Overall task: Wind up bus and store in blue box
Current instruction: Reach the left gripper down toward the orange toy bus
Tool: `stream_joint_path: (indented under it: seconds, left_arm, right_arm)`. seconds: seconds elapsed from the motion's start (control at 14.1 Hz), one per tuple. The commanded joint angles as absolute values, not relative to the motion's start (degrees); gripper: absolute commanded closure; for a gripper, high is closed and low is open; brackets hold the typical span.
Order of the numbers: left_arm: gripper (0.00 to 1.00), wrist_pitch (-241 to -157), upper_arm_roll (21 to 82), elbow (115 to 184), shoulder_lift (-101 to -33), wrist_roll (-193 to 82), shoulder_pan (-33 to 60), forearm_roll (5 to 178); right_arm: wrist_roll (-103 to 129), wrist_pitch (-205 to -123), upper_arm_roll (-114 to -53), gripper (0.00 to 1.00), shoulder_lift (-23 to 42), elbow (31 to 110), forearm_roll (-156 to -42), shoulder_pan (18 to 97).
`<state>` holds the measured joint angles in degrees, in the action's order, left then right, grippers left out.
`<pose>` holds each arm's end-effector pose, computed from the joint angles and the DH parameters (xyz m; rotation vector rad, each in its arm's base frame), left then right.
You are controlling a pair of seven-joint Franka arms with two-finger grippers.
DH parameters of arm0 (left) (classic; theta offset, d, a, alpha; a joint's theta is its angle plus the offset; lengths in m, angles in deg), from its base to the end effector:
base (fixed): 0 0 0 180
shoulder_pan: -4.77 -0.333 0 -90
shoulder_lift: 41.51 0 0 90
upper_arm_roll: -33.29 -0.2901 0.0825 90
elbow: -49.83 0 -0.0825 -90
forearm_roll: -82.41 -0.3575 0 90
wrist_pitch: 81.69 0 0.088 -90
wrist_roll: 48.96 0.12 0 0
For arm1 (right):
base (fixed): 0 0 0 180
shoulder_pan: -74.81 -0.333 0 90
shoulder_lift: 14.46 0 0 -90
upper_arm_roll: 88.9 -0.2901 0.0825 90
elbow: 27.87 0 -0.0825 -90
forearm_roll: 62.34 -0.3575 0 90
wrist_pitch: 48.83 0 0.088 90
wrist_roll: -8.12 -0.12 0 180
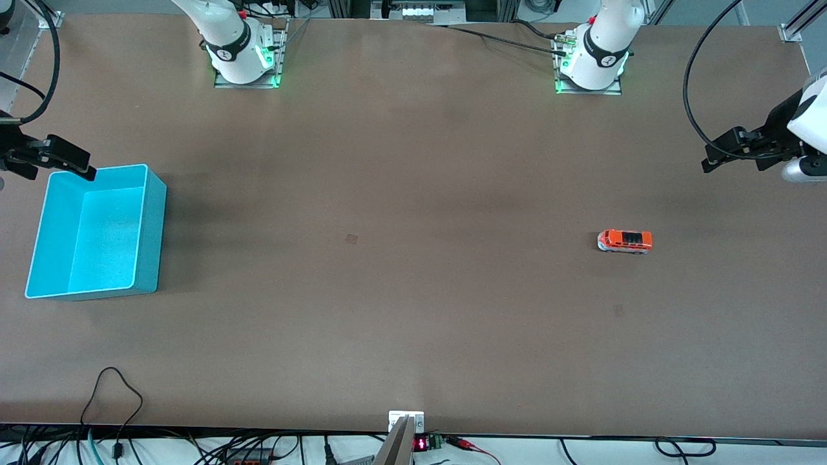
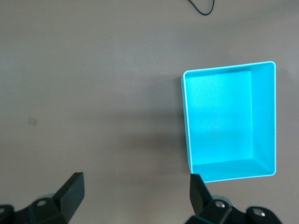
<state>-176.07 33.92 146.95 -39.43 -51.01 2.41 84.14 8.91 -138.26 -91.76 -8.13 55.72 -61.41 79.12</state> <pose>0.5218 0.0123 0.5557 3.1101 0.1065 -0.0181 0.5580 -0.0176 0.5746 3.1309 -0.0186 -0.0135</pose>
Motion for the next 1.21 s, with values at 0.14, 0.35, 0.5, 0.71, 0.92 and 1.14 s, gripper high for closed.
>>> stream_joint_path:
  seconds: [0.14,0.35,0.5,0.71,0.92,1.14]
  left_arm:
    - [0.0,-175.6,34.3,148.4,-38.1,-50.7,2.0,82.9]
    - [0.0,-174.4,34.3,149.1,-41.0,-42.7,2.1,82.2]
    - [0.0,-174.6,34.3,149.8,-43.2,-41.9,2.1,82.3]
    - [0.0,-175.0,34.3,149.8,-48.4,-41.2,2.8,82.2]
    - [0.0,-179.6,34.3,151.9,-52.0,-36.5,2.8,82.2]
    - [0.0,-187.1,34.3,154.9,-55.5,-30.5,1.8,81.1]
  right_arm:
    - [8.5,-138.0,-91.7,0.0,-9.2,56.8,-62.1,79.1]
    - [8.5,-138.0,-91.7,0.0,-9.3,56.7,-62.1,79.1]
    - [8.5,-138.0,-91.7,0.0,-9.4,56.7,-62.1,79.1]
    - [8.4,-138.1,-91.7,0.0,-9.4,56.7,-62.2,79.2]
    - [8.5,-138.1,-91.3,0.0,-8.8,56.7,-65.4,79.6]
    - [8.6,-138.1,-91.4,0.0,-8.7,56.7,-65.2,79.6]
